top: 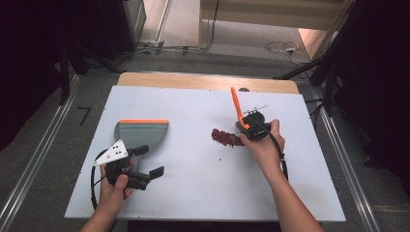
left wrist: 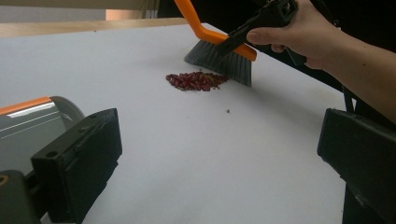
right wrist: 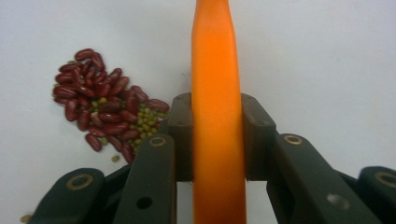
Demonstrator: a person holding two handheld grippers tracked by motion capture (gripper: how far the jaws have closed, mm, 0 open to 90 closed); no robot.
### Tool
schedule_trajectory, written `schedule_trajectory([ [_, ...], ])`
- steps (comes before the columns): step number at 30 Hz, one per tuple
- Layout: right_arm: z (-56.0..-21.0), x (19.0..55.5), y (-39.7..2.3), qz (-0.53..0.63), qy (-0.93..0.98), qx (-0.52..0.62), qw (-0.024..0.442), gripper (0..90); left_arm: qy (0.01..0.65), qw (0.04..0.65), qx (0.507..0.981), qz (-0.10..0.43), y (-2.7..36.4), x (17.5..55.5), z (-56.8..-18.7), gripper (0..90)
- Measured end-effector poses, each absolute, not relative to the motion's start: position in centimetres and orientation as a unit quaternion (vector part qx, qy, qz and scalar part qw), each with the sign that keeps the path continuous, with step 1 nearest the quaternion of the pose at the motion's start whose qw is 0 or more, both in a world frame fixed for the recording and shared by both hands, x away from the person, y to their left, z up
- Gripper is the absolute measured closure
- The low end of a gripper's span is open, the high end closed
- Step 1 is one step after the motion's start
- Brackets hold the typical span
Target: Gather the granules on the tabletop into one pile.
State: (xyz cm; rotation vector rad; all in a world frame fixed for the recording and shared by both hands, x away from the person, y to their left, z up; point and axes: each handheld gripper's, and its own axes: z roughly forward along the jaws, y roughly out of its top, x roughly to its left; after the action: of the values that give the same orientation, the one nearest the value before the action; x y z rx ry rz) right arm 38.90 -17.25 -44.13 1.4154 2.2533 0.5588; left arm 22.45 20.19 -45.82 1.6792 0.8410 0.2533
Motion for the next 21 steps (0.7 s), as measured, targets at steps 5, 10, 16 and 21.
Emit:
schedule_trajectory([
  [5, -44.2, 38.9, -16.2, 0.203, 0.808, 0.513, 0.209, 68.8, 0.361, 0.582, 0.721, 0.108, 20.1, 22.5, -45.8, 0.6],
  [10, -44.3, 38.8, -15.2, 0.198, 0.813, 0.502, 0.217, 68.8, 0.361, 0.582, 0.721, 0.108, 20.1, 22.5, -45.8, 0.6],
  [16, -44.3, 38.7, -14.6, 0.195, 0.819, 0.492, 0.222, 68.8, 0.36, 0.582, 0.721, 0.109, 20.2, 22.5, -45.8, 0.6],
  [21, -44.3, 38.7, -14.2, 0.198, 0.822, 0.486, 0.221, 68.7, 0.361, 0.584, 0.719, 0.109, 20.2, 22.5, -45.8, 0.6],
])
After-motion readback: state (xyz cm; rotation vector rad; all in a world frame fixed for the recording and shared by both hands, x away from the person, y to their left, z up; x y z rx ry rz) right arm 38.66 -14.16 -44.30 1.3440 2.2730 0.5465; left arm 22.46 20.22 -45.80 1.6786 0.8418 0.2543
